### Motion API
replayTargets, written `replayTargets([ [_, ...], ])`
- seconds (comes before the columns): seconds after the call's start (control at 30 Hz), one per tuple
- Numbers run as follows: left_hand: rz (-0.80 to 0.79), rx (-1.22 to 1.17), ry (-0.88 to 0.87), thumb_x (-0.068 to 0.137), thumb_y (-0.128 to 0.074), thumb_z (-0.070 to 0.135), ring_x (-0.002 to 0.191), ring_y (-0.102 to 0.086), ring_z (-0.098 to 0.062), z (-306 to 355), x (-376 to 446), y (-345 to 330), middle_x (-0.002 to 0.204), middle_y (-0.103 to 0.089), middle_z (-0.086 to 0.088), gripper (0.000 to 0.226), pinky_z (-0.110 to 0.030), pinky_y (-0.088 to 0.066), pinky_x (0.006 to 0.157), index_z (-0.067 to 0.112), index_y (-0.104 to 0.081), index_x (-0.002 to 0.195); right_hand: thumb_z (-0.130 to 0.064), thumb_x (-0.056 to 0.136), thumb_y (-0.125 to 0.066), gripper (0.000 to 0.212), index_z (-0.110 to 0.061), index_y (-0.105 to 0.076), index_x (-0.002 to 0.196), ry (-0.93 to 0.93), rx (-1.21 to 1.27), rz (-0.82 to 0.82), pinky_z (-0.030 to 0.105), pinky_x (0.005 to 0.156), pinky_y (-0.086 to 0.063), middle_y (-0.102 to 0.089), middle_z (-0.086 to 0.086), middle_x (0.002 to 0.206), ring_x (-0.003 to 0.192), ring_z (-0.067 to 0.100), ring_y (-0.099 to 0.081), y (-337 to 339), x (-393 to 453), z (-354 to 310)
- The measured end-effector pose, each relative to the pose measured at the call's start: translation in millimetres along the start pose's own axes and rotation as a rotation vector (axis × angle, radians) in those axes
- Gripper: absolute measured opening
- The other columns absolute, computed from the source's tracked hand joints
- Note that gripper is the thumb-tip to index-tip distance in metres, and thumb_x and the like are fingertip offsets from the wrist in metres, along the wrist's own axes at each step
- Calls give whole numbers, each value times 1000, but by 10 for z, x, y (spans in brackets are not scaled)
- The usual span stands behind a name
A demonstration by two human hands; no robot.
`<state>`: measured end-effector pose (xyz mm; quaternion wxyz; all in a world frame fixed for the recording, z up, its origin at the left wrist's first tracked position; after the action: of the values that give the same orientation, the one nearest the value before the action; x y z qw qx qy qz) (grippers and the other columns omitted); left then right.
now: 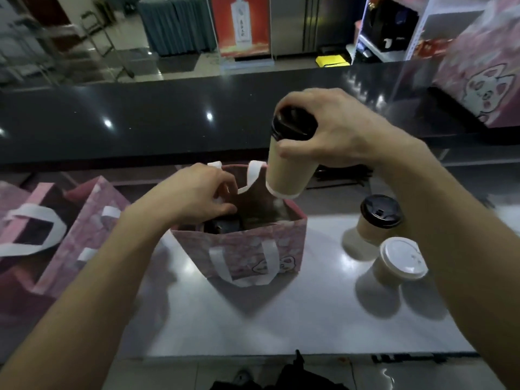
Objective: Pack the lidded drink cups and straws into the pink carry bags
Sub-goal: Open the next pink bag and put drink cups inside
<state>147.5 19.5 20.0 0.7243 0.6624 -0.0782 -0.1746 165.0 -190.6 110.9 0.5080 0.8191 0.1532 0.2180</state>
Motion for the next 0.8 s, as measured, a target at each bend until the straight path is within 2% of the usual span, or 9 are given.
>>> replayTargets([
  [0.07,-73,18,13,84,-88,51,112,-65,-14,-167,-22,-119,120,-70,11,49,-39,-58,95,36,-72,128,-77,70,-59,77,-32,-64,133,32,35,-66,41,91,-58,-62,-5,118,106,19,-61,-155,99,-150],
  [0.17,-26,32,-54,71,-89,67,135,-55,-15,-327,-4,-225,145,-62,10,93,-37,-46,115,36,-55,152,-78,72,-67,73,-41,-61,135,21,18,-243,37,92,-57,-58,-9,115,109,16,-60,-505,182,-217],
  [0.27,-15,86,-75,60,-79,89,160,-28,-17,-483,17,-326,173,-35,4,135,-42,-18,134,29,-28,170,-72,78,-78,73,-43,-57,141,7,-4,-371,34,90,-57,-61,-14,115,109,15,-62,-830,236,-227],
  [0.33,-38,100,-82,54,-65,101,167,-8,-20,-547,23,-417,181,-15,1,149,-50,5,136,30,-9,174,-71,74,-83,83,-36,-53,143,-49,-52,-427,38,90,-61,-64,-9,120,106,16,-64,-1022,267,-178],
  [0.43,-78,105,-100,50,-52,108,168,13,-22,-559,38,-559,183,3,0,156,-62,22,127,33,10,172,-66,69,-87,82,-31,-54,136,-79,-194,-468,40,86,-63,-62,-8,122,102,15,-63,-1299,311,-92],
  [0.5,-80,130,-115,49,-51,109,167,22,-24,-539,62,-622,183,8,-2,159,-67,24,124,31,11,172,-63,71,-87,91,-34,-48,147,-50,-298,-491,39,84,-61,-53,-8,127,107,18,-60,-1473,342,-56],
  [0.6,-77,121,-156,51,-55,109,165,27,-27,-496,93,-674,182,12,-4,161,-69,24,124,28,12,173,-59,72,-91,105,-41,-36,159,-34,-373,-533,35,84,-58,-51,-6,133,115,22,-59,-1697,388,26],
  [0.73,-63,119,-195,50,-54,110,164,31,-30,-466,130,-690,182,14,-4,162,-71,26,122,26,12,173,-58,65,-96,116,-41,-30,159,-64,-405,-560,40,85,-61,-56,-5,119,105,23,-61,-1841,477,143],
  [0.8,-58,129,-189,50,-50,111,164,29,-31,-480,136,-691,182,13,-7,163,-71,25,122,24,12,173,-55,65,-97,119,-41,-27,160,-81,-466,-576,38,82,-59,-56,0,126,107,26,-62,-1884,496,167],
])
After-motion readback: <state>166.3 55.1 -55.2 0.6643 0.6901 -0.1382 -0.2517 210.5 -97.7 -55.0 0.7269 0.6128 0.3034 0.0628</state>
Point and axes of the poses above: each hand's wrist, its own x-axis towards the middle knuckle, its own y-axis out of the back of the hand, z = x × y, the point moved 7 cm from there along x, towards the middle knuckle
